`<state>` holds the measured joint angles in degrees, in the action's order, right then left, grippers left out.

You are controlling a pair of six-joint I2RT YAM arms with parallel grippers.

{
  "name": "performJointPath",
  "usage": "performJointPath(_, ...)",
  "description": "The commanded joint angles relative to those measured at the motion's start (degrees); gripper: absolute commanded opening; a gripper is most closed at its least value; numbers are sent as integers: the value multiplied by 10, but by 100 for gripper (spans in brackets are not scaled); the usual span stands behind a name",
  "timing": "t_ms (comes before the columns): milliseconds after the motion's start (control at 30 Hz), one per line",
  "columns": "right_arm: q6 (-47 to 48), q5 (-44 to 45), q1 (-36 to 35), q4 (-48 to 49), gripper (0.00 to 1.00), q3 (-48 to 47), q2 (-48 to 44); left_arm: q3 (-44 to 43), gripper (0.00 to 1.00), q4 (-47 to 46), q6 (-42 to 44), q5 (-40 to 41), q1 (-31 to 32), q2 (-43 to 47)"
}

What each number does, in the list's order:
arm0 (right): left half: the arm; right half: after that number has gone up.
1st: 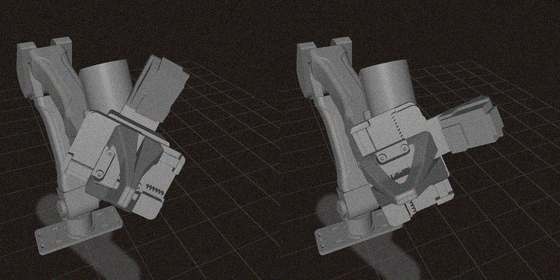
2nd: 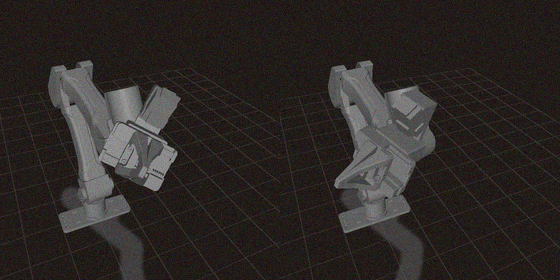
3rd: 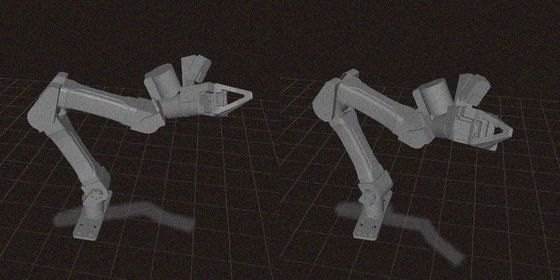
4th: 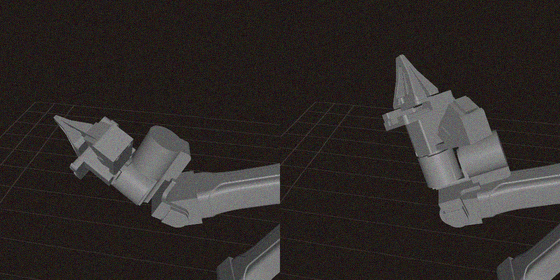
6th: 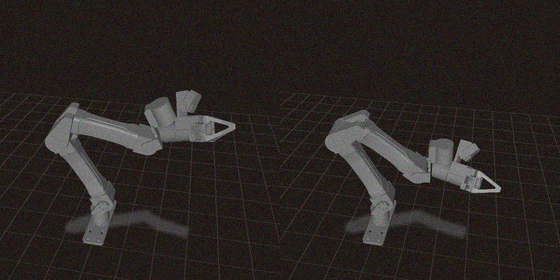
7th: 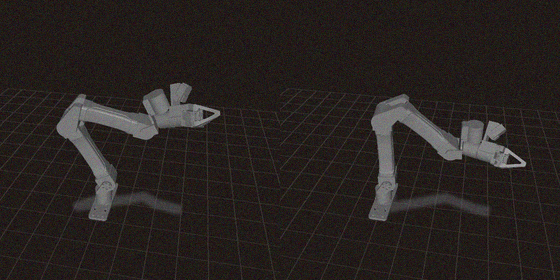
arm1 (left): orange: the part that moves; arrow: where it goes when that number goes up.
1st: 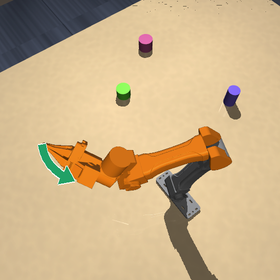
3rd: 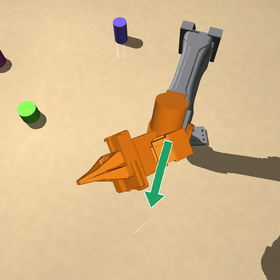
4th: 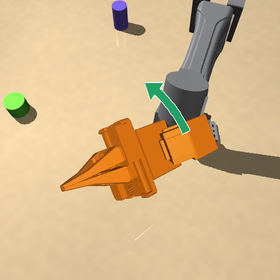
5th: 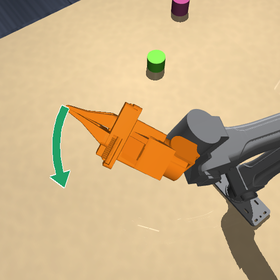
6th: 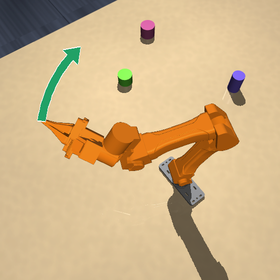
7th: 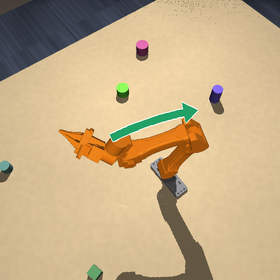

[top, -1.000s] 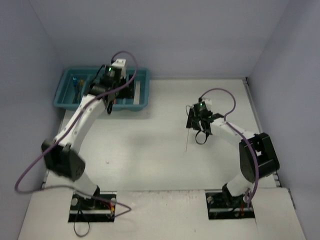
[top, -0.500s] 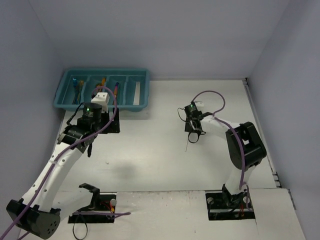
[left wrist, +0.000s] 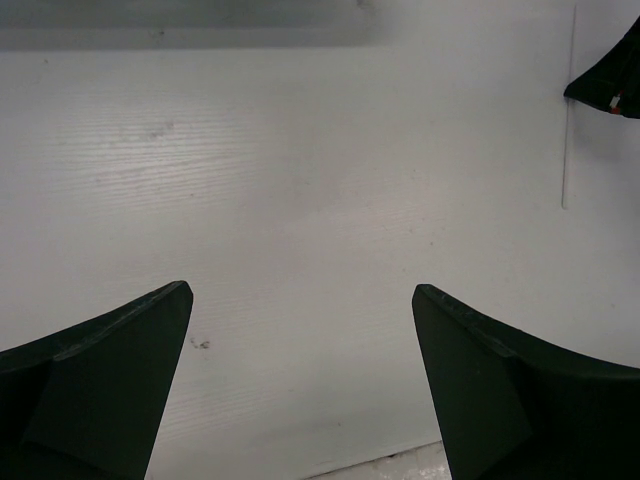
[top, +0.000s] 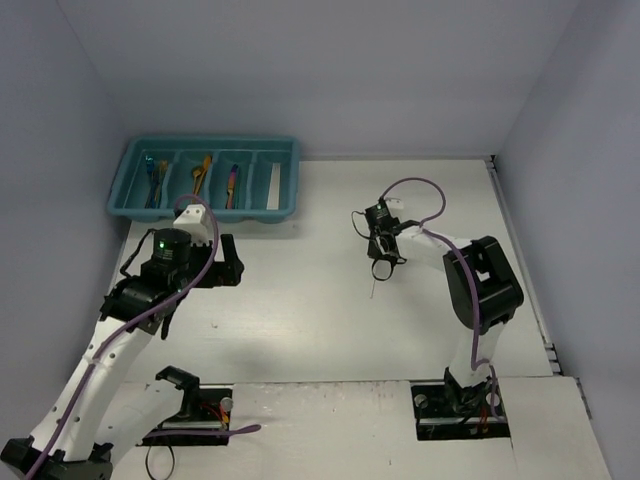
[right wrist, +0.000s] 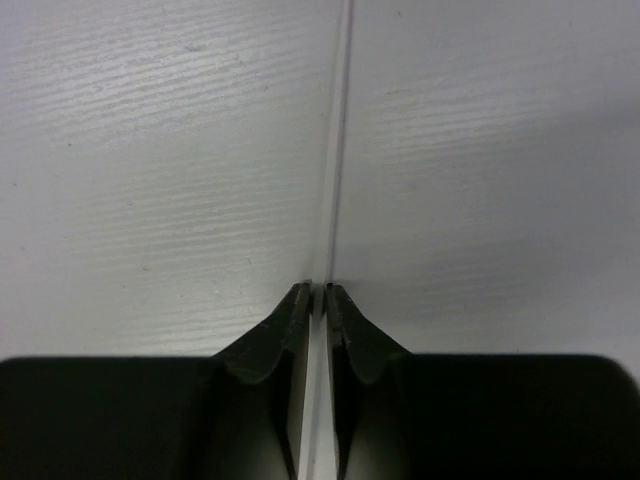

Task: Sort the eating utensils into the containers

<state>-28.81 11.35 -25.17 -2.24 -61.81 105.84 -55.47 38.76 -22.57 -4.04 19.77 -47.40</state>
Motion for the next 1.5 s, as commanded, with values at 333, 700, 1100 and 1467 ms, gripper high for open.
performJointPath(333, -19, -95, -27, 20, 0, -4, -125, 4, 90, -158, -98, -47, 132, -83)
performJointPath(700, -73, -239, -42, 132, 0, 41, -294, -67, 90, -298, -125, -57, 250, -234)
performJointPath(1100, -99, -282, -44, 193, 0, 83, -366, -110, 84, -377, -178, -70, 270, -298)
performJointPath(1467, -118, -290, -43, 229, 0, 104, -390, -130, 37, -378, -199, -51, 275, -342)
